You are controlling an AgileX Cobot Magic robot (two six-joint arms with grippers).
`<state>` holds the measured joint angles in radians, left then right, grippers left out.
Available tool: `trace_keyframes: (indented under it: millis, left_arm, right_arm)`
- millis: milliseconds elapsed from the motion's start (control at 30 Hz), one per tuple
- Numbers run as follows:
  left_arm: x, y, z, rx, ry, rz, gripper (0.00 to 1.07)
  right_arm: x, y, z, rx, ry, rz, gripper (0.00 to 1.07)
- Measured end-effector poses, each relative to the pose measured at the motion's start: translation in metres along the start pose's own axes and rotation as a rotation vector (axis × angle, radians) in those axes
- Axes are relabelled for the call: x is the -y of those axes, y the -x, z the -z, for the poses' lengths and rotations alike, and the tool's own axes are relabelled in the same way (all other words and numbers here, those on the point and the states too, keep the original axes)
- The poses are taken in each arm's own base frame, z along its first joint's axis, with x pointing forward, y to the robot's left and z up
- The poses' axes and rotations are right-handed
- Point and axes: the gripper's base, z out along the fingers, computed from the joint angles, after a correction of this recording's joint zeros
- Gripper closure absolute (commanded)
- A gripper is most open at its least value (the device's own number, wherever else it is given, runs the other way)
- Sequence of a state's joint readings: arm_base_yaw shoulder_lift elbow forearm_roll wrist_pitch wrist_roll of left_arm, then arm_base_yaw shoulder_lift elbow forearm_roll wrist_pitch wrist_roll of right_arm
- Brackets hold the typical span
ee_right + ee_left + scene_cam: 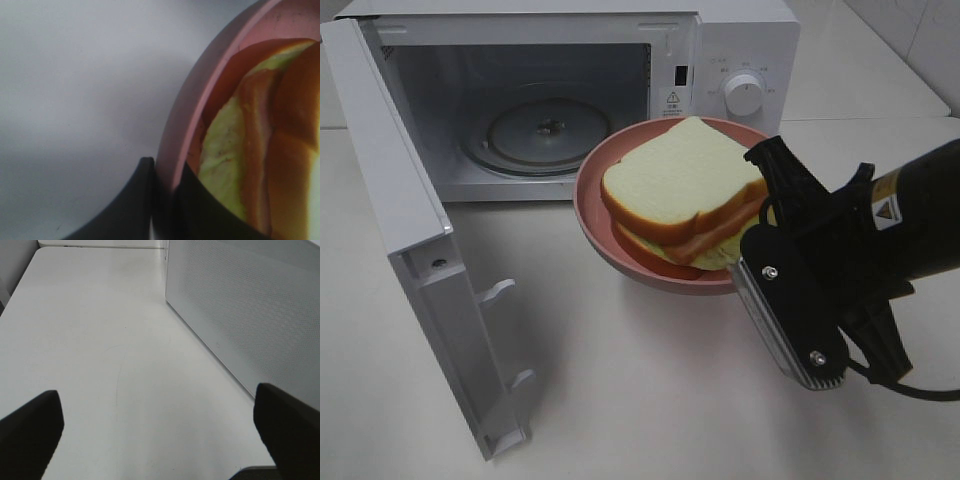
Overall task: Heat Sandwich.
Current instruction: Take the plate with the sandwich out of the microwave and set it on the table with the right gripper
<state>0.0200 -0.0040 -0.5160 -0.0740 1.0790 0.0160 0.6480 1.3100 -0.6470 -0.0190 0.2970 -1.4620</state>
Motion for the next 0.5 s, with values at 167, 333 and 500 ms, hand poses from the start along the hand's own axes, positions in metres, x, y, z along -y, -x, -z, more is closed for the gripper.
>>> trace_keyframes:
  millis: [167,333,500]
  left_arm:
    - [0.0,0.0,0.0,0.0,0.0,0.0,0.09]
    - [0.0,0.0,0.0,0.0,0.0,0.0,0.09]
    - [0.0,0.0,0.0,0.0,0.0,0.0,0.09]
  right_arm:
    - [-0.014,-0.001,0.015,0.0,-0.007,-0.031,1.07]
    - [-0.029,-0.003,0.028,-0.002,0.004,-0.038,1.07]
    - [-0.042,-0.004,0.045,0.0,-0.016,-0.065,1.07]
